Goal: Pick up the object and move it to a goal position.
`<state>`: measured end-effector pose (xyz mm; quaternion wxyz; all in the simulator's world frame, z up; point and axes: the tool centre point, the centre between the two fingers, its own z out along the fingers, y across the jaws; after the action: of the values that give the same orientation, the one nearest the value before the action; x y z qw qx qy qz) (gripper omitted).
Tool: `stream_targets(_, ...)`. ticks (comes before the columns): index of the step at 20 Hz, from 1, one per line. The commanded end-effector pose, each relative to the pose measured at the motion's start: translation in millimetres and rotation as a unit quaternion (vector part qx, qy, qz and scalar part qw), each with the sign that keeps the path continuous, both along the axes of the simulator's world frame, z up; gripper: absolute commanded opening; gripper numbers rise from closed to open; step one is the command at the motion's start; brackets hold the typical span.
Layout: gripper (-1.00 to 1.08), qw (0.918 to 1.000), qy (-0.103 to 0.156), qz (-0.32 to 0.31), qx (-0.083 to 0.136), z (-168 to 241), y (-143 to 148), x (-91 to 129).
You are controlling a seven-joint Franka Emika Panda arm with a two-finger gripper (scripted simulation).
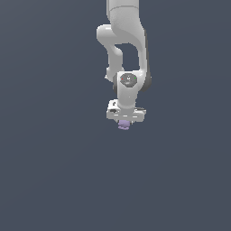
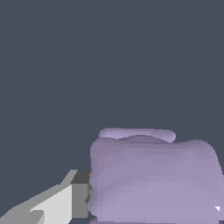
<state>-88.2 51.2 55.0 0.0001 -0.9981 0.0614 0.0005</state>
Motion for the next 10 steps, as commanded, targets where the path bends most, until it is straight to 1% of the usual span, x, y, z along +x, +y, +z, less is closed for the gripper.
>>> stream_targets(1,-1.0,1.0,-0.001,0.0,0.0,10.8,-11.9,0.9)
stream_targets(5,-1.0,1.0,-0.001,-0.001,0.0,35.3,-39.0,2.4)
stream_targets(10,-1.0,1.0,-0.001,-0.001,0.001,75.2,-82.7,5.2)
